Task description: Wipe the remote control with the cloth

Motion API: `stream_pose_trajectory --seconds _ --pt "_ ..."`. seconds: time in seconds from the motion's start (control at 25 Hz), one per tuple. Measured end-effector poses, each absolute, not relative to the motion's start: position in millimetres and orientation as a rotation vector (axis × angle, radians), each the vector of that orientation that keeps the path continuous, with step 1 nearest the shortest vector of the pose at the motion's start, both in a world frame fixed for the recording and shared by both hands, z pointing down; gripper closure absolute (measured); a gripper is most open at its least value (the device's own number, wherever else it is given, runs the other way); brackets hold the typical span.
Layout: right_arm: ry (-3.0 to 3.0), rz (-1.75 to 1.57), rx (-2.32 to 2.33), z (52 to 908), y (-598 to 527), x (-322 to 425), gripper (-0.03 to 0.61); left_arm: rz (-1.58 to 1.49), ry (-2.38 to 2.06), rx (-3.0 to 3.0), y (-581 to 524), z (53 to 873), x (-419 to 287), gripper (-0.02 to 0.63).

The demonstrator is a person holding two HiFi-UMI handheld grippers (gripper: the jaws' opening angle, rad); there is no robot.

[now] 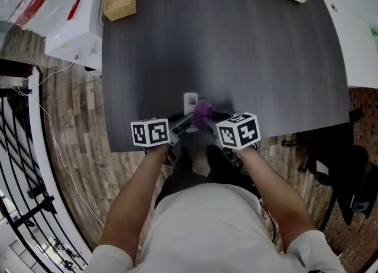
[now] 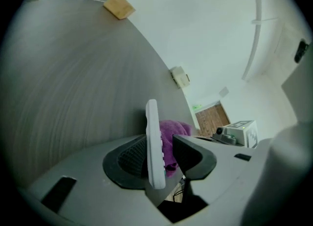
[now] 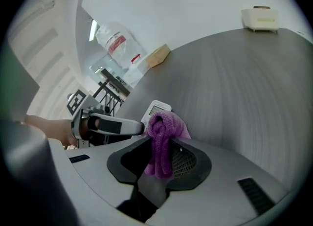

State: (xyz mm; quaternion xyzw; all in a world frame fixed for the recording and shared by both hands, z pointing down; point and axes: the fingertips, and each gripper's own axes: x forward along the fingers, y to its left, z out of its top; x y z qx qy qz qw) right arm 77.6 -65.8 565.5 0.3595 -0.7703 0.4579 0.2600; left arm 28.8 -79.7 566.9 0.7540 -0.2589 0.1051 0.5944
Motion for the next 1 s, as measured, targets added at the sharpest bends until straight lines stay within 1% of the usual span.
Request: stream_pose_trajectory --seconds 0.08,0.12,0.24,0.36,0.48,0.6,0.76,0.88,1.0 --pt "-2.092 1.253 0.968 566 -66 76 0.473 0.275 -0.625 1.714 -82 573 27 0.471" --pt "-2.097 1.256 0.967 565 -67 76 0.474 0.281 -0.634 1.705 -84 574 27 0.509" --pt "-2.146 1.231 0.975 554 -70 79 0.474 0.235 -0.621 1.711 -86 568 27 0.517" --pt "-2.253 1.136 1.007 522 -77 86 0.474 0.015 -0.533 1.637 -87 545 25 0.52" --pt "-2.33 0.912 1.073 481 -96 101 0.474 -0.241 -0.44 1.527 -89 515 14 0.52" --pt "-2.335 0.6 1.11 447 -125 109 0.474 -0.371 -0.388 1.537 -90 490 2 0.52" --pt "-2.343 0.23 0.99 413 -152 78 0.474 -0.475 -0.293 1.592 -89 449 2 0.52" --pt "-2.388 0.087 0.858 393 -146 49 0.474 -0.492 -0.292 1.644 -94 426 0 0.52" --pt "-2.428 0.054 0.806 381 -134 36 0.474 -0.504 -0.326 1.687 -101 412 -11 0.52"
